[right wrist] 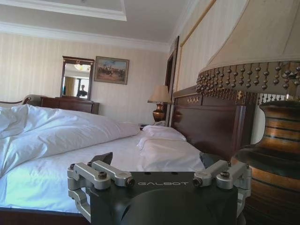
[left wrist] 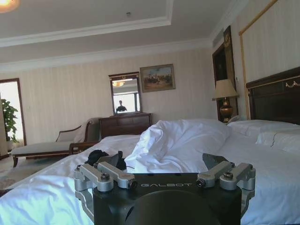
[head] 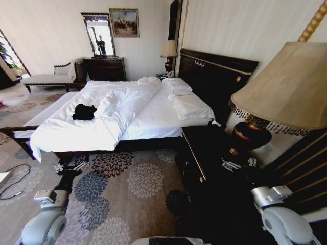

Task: Fold the clothes on the bed.

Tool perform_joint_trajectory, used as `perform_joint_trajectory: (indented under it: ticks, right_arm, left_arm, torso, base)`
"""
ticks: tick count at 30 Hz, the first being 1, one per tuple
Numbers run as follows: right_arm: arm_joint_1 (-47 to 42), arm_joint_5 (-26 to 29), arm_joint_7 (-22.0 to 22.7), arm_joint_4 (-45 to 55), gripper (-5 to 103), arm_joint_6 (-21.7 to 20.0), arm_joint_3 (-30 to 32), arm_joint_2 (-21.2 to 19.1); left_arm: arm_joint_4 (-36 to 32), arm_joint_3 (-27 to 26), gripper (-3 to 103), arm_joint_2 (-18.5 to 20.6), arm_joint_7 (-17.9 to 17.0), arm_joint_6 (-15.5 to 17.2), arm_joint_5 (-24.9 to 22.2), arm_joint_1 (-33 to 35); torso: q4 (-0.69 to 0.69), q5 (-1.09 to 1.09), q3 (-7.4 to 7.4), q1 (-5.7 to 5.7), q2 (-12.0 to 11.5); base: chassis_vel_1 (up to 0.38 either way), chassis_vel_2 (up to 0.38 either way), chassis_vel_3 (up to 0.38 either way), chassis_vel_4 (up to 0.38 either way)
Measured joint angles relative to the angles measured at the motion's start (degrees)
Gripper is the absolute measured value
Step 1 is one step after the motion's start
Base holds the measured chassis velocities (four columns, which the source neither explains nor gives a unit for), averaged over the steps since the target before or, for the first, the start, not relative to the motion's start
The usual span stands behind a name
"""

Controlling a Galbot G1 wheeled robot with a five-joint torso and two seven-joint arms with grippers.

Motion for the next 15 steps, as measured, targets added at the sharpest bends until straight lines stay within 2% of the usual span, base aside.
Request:
perform_joint_trajectory:
  ticks: [4,15]
  right_arm:
    - [-0.65,-0.81,0.09,0.13,100,0.86,0.34,0.05]
    - [-0.7,-0.76,0.27,0.18,100,1.61,0.38,-0.29]
  left_arm:
    - [0.01,0.01,100,-0.24,0.98,-0.95,0.11,0.69]
    - [0.03,0.16,100,-0.02,0.52,-0.08,0.25,-1.93]
  torso:
    - [0.01,-0.03,0.0,0.0,0.0]
    - [0.0,-0.01,0.0,0.0,0.0]
  base:
    - [0.0,0.0,0.0,0.0]
    - [0.0,0.0,0.0,0.0]
